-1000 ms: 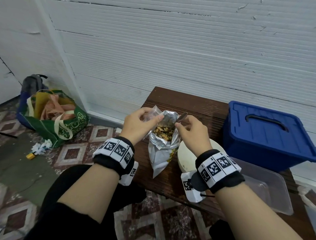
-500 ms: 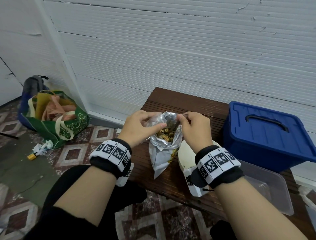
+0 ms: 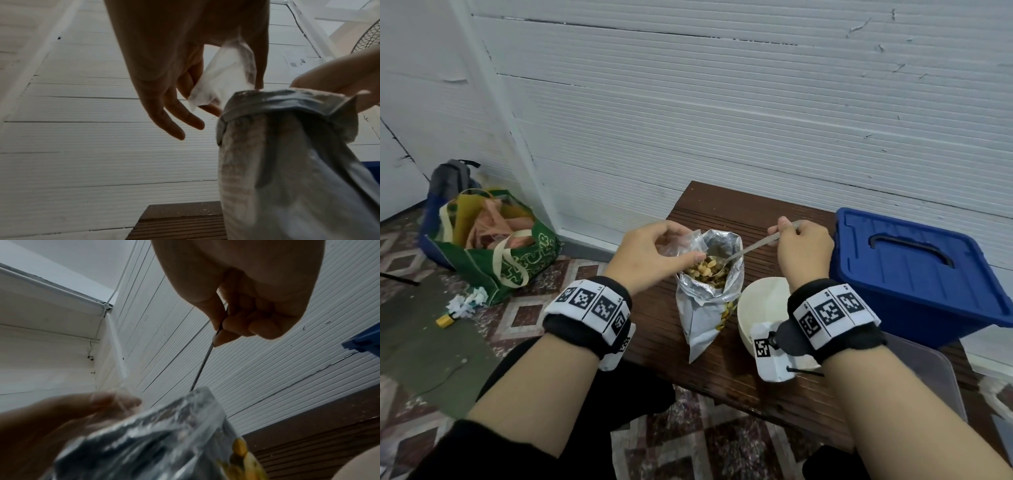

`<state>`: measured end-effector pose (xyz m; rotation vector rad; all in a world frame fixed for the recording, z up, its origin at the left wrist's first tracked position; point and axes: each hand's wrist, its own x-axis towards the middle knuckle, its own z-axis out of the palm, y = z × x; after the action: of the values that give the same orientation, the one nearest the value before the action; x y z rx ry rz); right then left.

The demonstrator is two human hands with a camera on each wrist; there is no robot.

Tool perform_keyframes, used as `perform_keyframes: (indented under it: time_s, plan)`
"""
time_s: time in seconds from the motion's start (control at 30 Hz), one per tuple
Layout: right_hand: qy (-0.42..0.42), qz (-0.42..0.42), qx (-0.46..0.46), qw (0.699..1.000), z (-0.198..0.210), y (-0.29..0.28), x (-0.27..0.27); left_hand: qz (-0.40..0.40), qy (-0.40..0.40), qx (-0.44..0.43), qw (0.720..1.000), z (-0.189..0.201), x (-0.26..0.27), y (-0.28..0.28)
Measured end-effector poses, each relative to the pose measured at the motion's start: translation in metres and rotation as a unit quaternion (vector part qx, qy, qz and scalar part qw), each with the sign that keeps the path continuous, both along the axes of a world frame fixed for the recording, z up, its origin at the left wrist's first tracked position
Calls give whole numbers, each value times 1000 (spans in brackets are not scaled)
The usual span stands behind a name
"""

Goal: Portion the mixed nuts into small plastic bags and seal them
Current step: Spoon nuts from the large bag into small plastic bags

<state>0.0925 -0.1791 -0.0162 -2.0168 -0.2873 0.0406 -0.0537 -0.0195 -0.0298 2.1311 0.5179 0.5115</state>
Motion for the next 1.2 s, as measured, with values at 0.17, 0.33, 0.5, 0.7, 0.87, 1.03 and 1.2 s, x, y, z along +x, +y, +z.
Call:
perform_keyframes:
  time_s: [0.17,0.33,0.5,0.7,0.87,1.03,1.2]
  plan:
    - [7,-16,27,999,13,-9,13,-21,30,40,998,7,-2,7]
    - [1,-16,59,998,32,-16,19,-45,66,65,995,13,5,4]
    - [-27,16,43,999,35,-8,16,-55,75,84,992,14,16,-2]
    - [-27,57,34,997,31,1,11,-51,70,102,991,6,29,-11]
    - [-42,133,106,985,27,5,6,-34,38,96,994,5,33,-16]
    - [-110,183,169,962,39,-6,1,8,-13,55,998,2,27,-13]
    - [-130,92,230,960,43,-13,9,42,-55,8,998,2,19,-7]
